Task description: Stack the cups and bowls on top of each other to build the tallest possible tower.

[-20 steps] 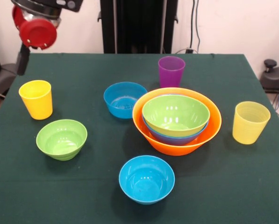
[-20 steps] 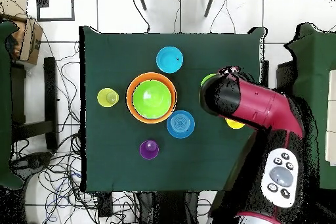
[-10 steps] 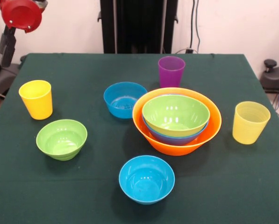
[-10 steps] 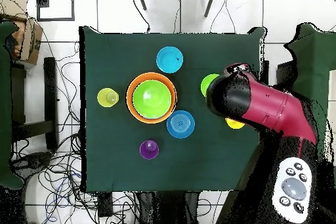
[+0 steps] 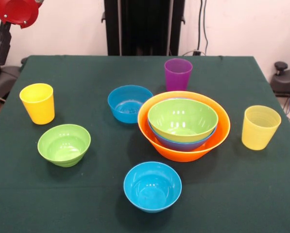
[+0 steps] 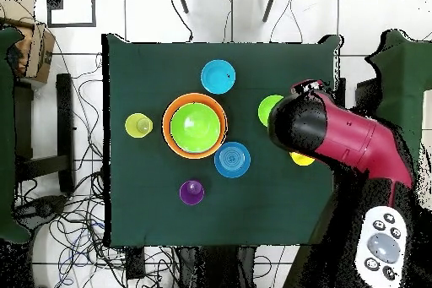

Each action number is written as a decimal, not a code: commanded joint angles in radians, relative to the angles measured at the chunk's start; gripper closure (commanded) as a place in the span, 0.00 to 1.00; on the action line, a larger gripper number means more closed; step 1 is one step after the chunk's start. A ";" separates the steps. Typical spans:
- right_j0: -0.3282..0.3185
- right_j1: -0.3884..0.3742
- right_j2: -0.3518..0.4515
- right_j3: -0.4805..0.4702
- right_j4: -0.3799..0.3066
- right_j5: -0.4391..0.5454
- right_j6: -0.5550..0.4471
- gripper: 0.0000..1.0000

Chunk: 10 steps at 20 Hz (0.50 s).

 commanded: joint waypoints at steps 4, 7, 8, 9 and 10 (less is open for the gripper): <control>0.021 0.045 0.094 0.098 -0.064 0.013 -0.053 0.00; 0.027 0.053 0.092 0.096 -0.056 0.012 -0.036 0.00; 0.027 0.056 0.095 0.098 -0.049 0.013 -0.028 0.00; 0.027 0.056 0.097 0.099 -0.046 0.013 -0.026 0.00; 0.026 0.059 0.101 0.101 -0.041 0.013 -0.022 0.00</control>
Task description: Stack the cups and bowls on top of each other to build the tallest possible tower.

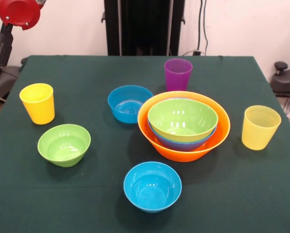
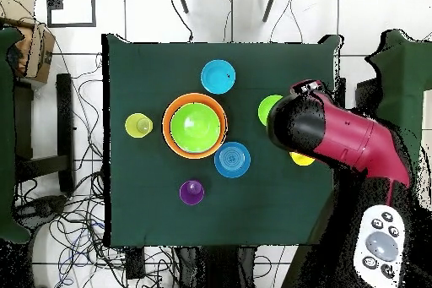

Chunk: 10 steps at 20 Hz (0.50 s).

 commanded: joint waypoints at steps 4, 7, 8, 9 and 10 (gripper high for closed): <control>0.018 0.057 0.116 0.111 -0.028 0.010 -0.017 0.00; 0.017 0.057 0.122 0.117 -0.022 0.012 -0.014 0.00; 0.017 0.058 0.125 0.119 -0.020 0.012 -0.012 0.00; 0.016 0.058 0.128 0.121 -0.018 0.012 -0.012 0.00; 0.011 0.058 0.135 0.125 -0.013 0.012 -0.013 0.00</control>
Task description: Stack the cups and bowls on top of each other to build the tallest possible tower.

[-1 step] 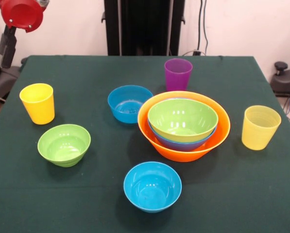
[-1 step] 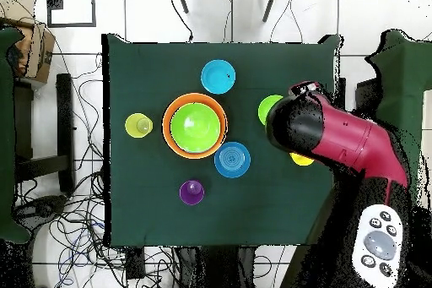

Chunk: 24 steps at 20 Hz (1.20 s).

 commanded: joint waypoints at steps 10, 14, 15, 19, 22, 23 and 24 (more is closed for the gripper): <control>0.006 0.071 0.152 0.115 0.009 0.009 0.019 0.00; 0.015 0.078 0.145 0.107 0.009 -0.003 0.035 0.00; 0.014 0.080 0.145 0.106 0.009 -0.007 0.036 0.00; 0.006 0.083 0.151 0.110 0.006 -0.027 0.032 0.00; -0.010 0.090 0.165 0.115 0.003 -0.056 0.026 0.00; -0.010 0.092 0.164 0.114 0.002 -0.060 0.027 0.00; -0.012 0.097 0.164 0.112 0.000 -0.069 0.028 0.00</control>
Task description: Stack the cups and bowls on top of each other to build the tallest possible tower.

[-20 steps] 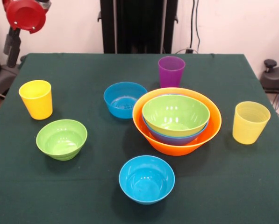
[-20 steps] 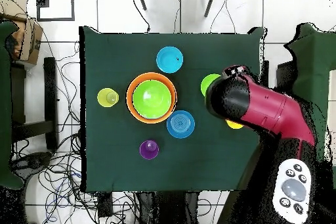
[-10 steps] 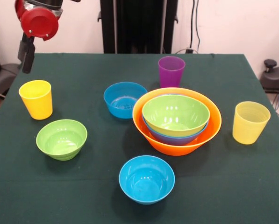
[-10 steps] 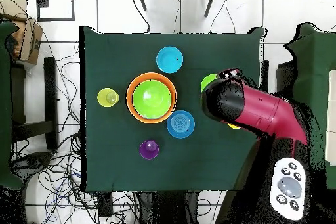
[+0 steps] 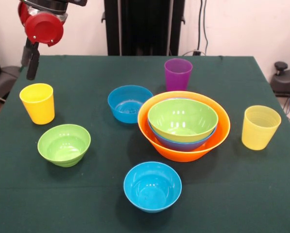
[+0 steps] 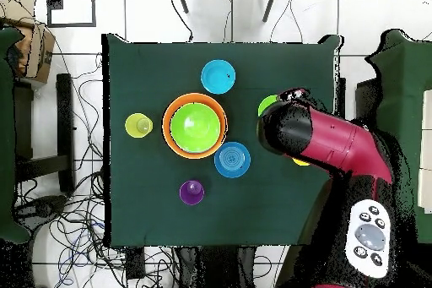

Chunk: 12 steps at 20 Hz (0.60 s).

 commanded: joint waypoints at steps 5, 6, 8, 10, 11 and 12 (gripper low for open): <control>0.002 0.104 0.114 0.046 0.001 -0.071 0.044 0.00; 0.003 0.107 0.113 0.039 0.005 -0.068 0.047 0.00; 0.009 0.112 0.107 0.024 0.012 -0.059 0.054 0.00; 0.017 0.117 0.099 0.016 0.016 -0.058 0.061 0.00; 0.019 0.118 0.098 0.015 0.017 -0.059 0.061 0.00; 0.028 0.120 0.091 0.015 0.019 -0.063 0.068 0.00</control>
